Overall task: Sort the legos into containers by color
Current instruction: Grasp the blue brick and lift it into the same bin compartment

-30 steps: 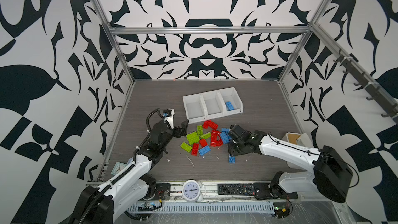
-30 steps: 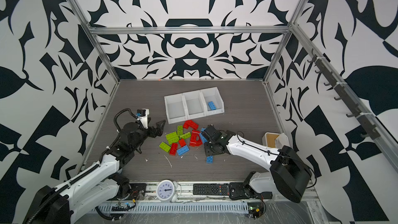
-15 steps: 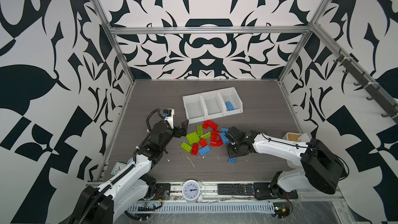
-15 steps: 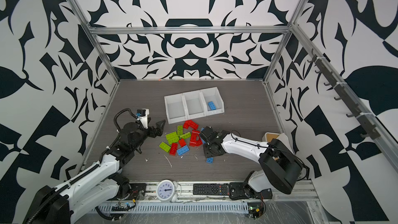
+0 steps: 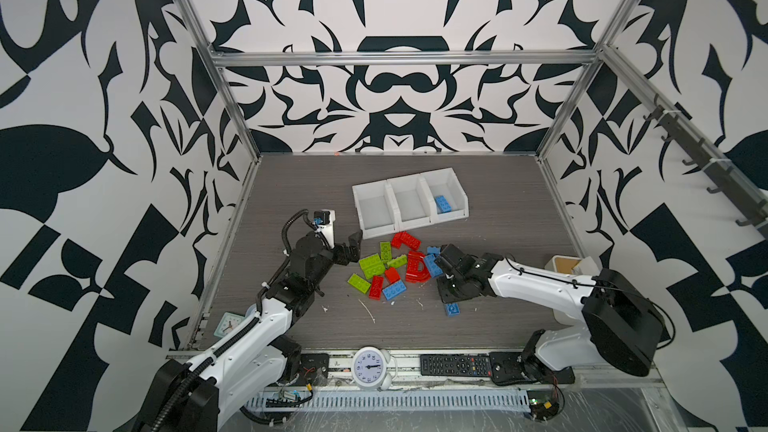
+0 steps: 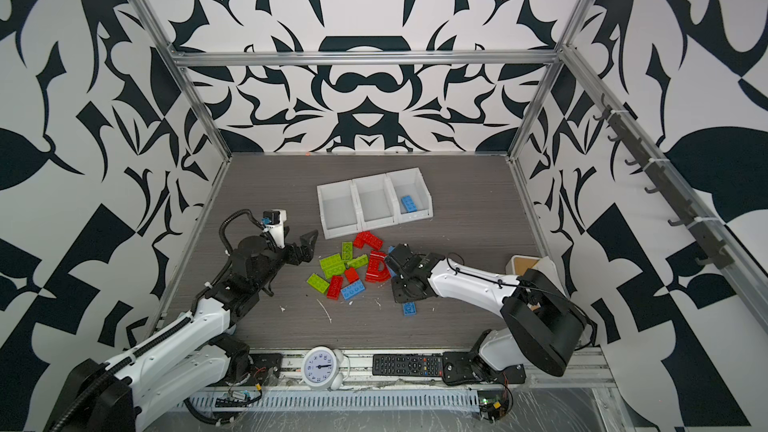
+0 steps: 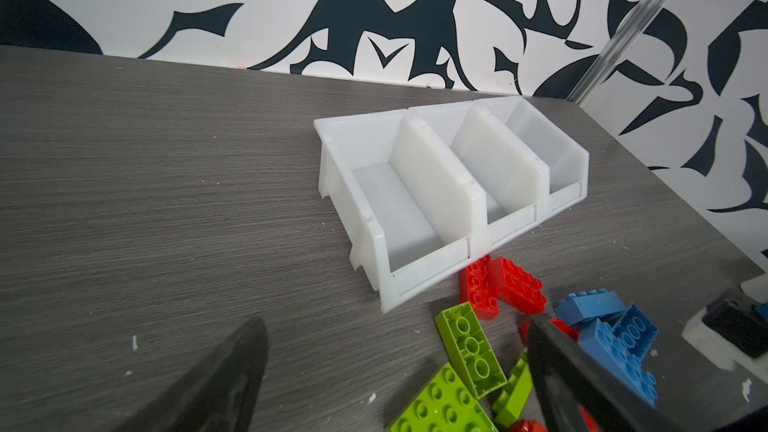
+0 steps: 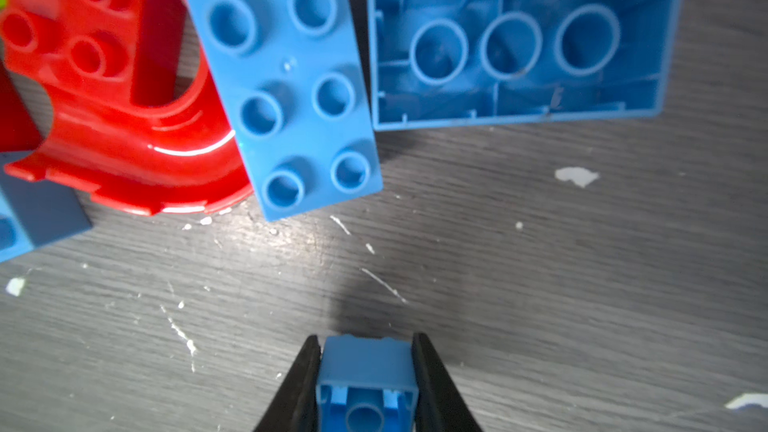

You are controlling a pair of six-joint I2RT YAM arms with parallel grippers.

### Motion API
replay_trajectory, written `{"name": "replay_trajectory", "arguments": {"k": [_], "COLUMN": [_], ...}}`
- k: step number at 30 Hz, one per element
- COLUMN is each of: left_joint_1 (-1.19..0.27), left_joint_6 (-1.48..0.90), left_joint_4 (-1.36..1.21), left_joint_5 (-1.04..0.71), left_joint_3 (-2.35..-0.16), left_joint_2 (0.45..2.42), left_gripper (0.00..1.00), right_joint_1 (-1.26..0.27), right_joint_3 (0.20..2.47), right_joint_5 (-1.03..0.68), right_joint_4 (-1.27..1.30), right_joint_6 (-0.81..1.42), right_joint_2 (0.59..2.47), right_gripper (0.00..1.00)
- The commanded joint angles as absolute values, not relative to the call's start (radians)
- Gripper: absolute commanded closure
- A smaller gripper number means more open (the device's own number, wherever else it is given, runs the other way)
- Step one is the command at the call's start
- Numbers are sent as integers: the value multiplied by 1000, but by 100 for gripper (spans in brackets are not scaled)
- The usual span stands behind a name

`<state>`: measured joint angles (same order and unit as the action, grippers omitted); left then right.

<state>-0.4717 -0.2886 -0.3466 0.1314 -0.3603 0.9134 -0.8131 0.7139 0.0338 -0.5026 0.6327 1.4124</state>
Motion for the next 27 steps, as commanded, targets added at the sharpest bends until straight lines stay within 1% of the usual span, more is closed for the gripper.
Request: {"name": "replay_trajectory", "arguments": {"k": [1,3,8,14,18,27], "left_joint_1": [-473,-472,-473,-474,-473,-474], "left_joint_6": [-298,-298,-301,-299,-298,-292], "left_joint_4": [-350,-347,-351,-361,-383,-381], "left_joint_5": [167,162,162,137,114,96], "left_joint_3": [-351,-353,-349,-353,-353,-367], "left_joint_2": [888,885,882,899,917,950], "left_gripper": [1,1,1,1,1,1], "right_joint_1": [-801,-775,-646,-481,-395,-320], "right_joint_3": [775,817,951,1134,1252,1554], "right_joint_5": [89,93,41,-27,-97,-106], "right_joint_4": [-548,-568,-571,-542,-492,-483], "right_joint_6": [592,546,399,240,178,82], "right_joint_2": [1368,1358,1375,1456,1549,1823], "right_gripper": [72,72,72,74,74,75]}}
